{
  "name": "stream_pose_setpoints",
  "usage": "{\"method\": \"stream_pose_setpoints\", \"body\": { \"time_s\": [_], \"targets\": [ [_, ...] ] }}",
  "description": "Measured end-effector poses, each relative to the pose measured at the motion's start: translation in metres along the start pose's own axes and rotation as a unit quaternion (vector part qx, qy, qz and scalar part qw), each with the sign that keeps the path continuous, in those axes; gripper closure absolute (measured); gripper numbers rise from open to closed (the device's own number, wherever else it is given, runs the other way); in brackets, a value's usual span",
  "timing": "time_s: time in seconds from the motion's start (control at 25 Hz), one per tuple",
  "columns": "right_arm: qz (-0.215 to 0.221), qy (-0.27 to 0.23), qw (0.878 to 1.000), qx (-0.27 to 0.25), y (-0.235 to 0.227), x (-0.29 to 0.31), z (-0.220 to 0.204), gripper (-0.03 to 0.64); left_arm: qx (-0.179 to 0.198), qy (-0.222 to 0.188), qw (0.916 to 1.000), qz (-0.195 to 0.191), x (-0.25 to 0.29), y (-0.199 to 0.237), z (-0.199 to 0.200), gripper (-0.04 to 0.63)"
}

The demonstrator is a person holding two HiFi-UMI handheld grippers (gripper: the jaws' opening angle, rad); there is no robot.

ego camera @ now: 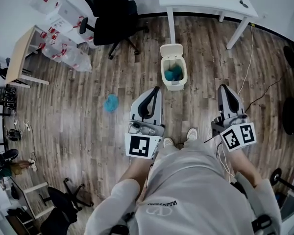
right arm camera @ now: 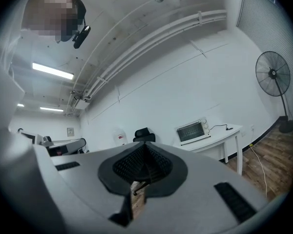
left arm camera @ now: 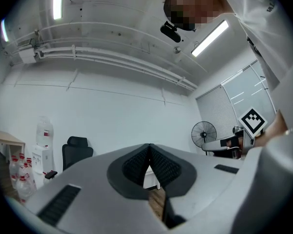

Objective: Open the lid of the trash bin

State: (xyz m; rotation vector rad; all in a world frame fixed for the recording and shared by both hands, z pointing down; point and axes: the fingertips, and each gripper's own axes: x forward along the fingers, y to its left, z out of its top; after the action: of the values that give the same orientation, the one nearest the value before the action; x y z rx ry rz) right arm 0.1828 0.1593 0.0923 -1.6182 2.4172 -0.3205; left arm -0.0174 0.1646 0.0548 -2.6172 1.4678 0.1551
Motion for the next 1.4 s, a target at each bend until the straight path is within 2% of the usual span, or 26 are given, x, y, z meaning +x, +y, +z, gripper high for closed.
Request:
{"method": "stream_pose_setpoints", "body": {
  "time_s": [0.24,0.44,0.68,0.92,1.2,1.4],
  "targets": [
    [0.029,0.002,1.0,-0.008,-0.033,0.027,0.011,0.6,0.001,0.0,0.9999,0.016,0.03,-0.015,-0.004,0.597],
    [0.03,0.023,0.999,-0.003,-0.03,0.052,-0.004,0.601,-0.006,0.022,0.9996,0.018,0.035,0.006,-0.024,0.597],
    [0.018,0.034,0.999,-0.005,-0.008,0.078,-0.016,0.601,-0.015,0.026,0.9995,0.012,0.038,0.048,-0.026,0.597],
    [-0.006,0.058,0.998,0.0,-0.016,0.078,-0.032,0.601,-0.027,0.03,0.9987,0.03,0.031,0.07,-0.04,0.597],
    [-0.029,0.055,0.998,0.004,-0.036,0.07,-0.03,0.601,-0.017,0.023,0.9992,0.028,0.034,0.069,-0.043,0.597],
    [-0.029,0.051,0.998,0.006,-0.037,0.063,-0.028,0.601,-0.017,0.023,0.9993,0.024,0.034,0.059,-0.04,0.597]
  ]
}}
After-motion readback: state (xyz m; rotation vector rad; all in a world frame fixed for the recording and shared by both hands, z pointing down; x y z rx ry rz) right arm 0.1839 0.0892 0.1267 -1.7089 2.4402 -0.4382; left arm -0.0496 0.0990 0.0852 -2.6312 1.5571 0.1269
